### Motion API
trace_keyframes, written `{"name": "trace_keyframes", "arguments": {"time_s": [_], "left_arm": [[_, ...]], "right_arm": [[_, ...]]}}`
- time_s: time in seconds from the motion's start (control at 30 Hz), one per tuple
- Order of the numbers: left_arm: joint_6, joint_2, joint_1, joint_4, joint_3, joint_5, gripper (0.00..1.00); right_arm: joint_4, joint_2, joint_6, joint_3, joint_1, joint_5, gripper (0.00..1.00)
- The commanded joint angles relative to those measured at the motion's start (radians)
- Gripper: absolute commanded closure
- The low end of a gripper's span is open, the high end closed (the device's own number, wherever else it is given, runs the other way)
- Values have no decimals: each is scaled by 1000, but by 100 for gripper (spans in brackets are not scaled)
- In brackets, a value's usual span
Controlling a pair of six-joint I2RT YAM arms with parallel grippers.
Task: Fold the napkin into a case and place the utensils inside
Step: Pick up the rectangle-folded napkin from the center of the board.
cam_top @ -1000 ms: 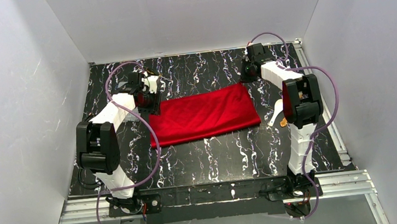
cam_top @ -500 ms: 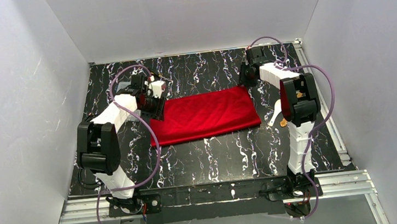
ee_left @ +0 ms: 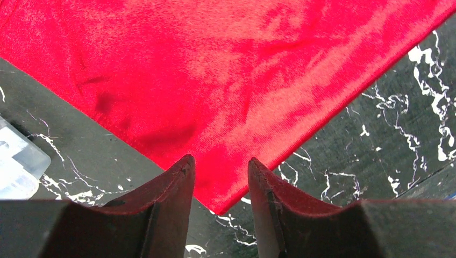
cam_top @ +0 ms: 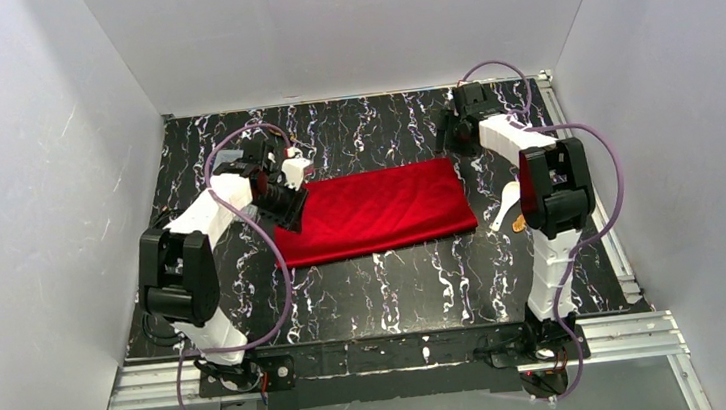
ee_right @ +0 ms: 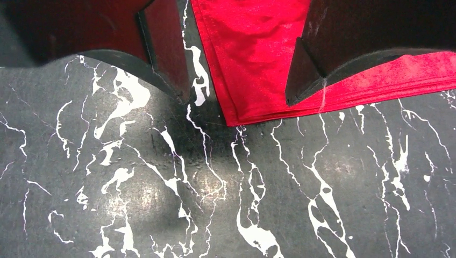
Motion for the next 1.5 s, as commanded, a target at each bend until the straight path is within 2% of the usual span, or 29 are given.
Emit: {"name": "trace_keyframes", "arguments": {"time_s": [0.0,0.27,0.47,0.67,0.83,1.13,1.37,1.47], "left_arm": [[90,-85,-18,-73,-8,20,61],[97,-84,-18,-76,-5,4,61],[78,-44,-32,-15,43,-21,62],[69,55,-138,-19,157,-56,61],[42,169,-165,5,205,-69,61],[53,255,-224,35,227,-161,61],[66,296,-239,25,220,-190,61],[67,298,-244,23,218,-193,61]], "right_arm": [[3,-17,-8,11,1,-27,26],[-20,58,25,50,-26,-170,31],[-23,57,39,33,-36,-181,37],[-16,53,57,-4,-59,-195,50],[40,50,89,-47,-61,-238,57],[83,36,127,-111,-75,-289,58],[221,5,229,-209,-141,-453,58],[263,-12,248,-247,-168,-495,54]]}}
